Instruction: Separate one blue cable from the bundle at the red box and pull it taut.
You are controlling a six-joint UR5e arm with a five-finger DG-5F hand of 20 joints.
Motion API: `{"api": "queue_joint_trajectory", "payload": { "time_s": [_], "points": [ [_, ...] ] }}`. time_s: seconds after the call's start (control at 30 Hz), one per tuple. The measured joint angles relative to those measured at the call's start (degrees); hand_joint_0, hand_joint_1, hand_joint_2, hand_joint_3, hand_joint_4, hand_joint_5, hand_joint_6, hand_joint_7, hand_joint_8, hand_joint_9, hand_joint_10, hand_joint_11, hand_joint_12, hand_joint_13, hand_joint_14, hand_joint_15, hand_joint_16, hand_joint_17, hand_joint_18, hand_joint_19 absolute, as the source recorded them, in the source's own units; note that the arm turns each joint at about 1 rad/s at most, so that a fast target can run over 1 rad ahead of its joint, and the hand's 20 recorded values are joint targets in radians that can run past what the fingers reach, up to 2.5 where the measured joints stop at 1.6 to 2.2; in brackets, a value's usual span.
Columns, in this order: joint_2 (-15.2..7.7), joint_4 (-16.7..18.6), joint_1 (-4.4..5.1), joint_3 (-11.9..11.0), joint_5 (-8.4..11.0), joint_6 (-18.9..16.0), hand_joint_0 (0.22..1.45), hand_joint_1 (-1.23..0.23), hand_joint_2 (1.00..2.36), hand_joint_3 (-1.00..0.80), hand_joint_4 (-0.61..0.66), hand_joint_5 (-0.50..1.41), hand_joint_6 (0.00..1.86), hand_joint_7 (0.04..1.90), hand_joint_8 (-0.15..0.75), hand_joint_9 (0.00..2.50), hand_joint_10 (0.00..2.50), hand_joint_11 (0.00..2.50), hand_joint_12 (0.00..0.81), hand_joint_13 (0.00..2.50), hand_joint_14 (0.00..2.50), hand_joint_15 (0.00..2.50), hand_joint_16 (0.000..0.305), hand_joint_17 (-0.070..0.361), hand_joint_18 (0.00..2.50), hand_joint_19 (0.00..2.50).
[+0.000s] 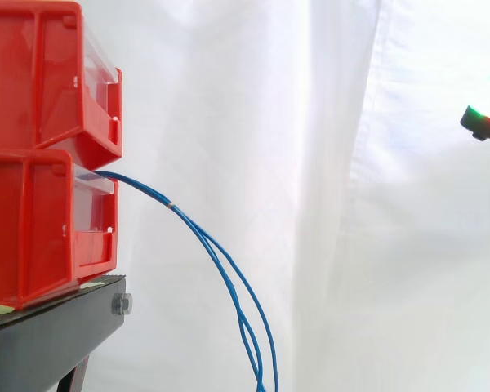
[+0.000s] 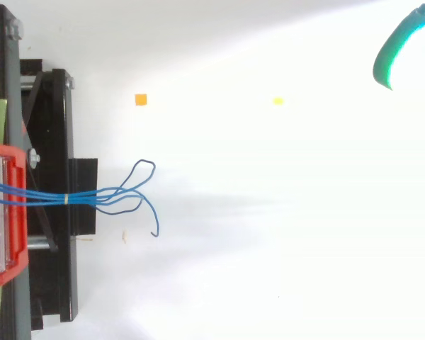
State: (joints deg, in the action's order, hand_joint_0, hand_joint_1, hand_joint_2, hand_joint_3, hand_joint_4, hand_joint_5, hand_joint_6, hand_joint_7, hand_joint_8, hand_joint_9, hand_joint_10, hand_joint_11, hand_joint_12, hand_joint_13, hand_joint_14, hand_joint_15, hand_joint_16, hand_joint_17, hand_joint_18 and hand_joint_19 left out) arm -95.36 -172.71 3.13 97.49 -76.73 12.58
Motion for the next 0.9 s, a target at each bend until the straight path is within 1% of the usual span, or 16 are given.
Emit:
{"api": "queue_joint_trajectory", "payload": {
  "time_s": [0.1,0.2,0.27,0.3,0.33,0.53,0.67,0.7,0.77,0.8,0.9],
  "points": [
    [0.00,0.00,0.00,-0.01,0.00,0.00,0.49,-0.58,1.00,-0.50,0.18,-0.23,0.50,0.78,0.285,0.40,0.01,0.38,0.383,0.35,0.01,0.29,0.056,0.127,0.13,0.42],
    [0.00,0.00,-0.02,-0.01,0.00,0.00,0.48,-0.58,1.00,-0.50,0.17,-0.24,0.50,0.76,0.282,0.33,0.01,0.29,0.377,0.25,0.01,0.22,0.058,0.130,0.02,0.35],
    [0.00,0.00,0.00,-0.01,0.00,-0.01,0.48,-0.58,1.00,-0.50,0.16,-0.25,0.50,0.73,0.279,0.24,0.00,0.19,0.375,0.20,0.01,0.17,0.059,0.132,0.00,0.32],
    [0.00,0.00,0.00,-0.01,0.00,0.00,0.47,-0.56,1.00,-0.50,0.14,-0.26,0.50,0.72,0.263,0.14,0.00,0.13,0.371,0.16,0.01,0.17,0.058,0.131,0.00,0.34],
    [0.00,0.00,-0.01,-0.01,0.00,0.01,0.47,-0.53,1.00,-0.50,0.13,-0.27,0.50,0.73,0.254,0.07,0.00,0.13,0.365,0.11,0.01,0.18,0.058,0.130,0.00,0.38],
    [0.06,-0.13,0.01,-0.03,-0.06,-0.25,0.47,-0.53,1.00,-0.50,0.12,-0.27,0.50,0.72,0.248,0.04,0.00,0.09,0.364,0.10,0.01,0.18,0.058,0.130,0.00,0.38],
    [0.10,-0.09,0.00,-0.11,-0.19,-1.79,0.47,-0.53,1.00,-0.50,0.12,-0.27,0.50,0.71,0.250,0.04,0.00,0.09,0.362,0.10,0.01,0.19,0.057,0.128,0.00,0.38],
    [-0.17,0.08,0.01,-0.16,-0.23,-2.42,0.47,-0.53,1.00,-0.50,0.12,-0.27,0.50,0.71,0.250,0.04,0.00,0.09,0.362,0.10,0.01,0.19,0.057,0.128,0.00,0.38],
    [-1.40,0.53,0.02,-0.35,-0.30,-3.80,0.47,-0.53,1.00,-0.50,0.13,-0.27,0.50,0.72,0.249,0.04,0.00,0.09,0.361,0.11,0.01,0.19,0.057,0.128,0.00,0.39],
    [-2.00,0.73,0.03,-0.50,-0.31,-4.22,0.47,-0.57,1.00,-0.50,0.14,-0.26,0.50,0.70,0.258,0.09,0.00,0.06,0.369,0.16,0.01,0.16,0.058,0.130,0.00,0.35],
    [-4.70,1.15,0.09,-2.19,-0.33,-4.99,0.47,-0.57,1.00,-0.50,0.14,-0.26,0.50,0.70,0.259,0.10,0.00,0.07,0.371,0.16,0.01,0.17,0.057,0.129,0.00,0.35]
  ]
}}
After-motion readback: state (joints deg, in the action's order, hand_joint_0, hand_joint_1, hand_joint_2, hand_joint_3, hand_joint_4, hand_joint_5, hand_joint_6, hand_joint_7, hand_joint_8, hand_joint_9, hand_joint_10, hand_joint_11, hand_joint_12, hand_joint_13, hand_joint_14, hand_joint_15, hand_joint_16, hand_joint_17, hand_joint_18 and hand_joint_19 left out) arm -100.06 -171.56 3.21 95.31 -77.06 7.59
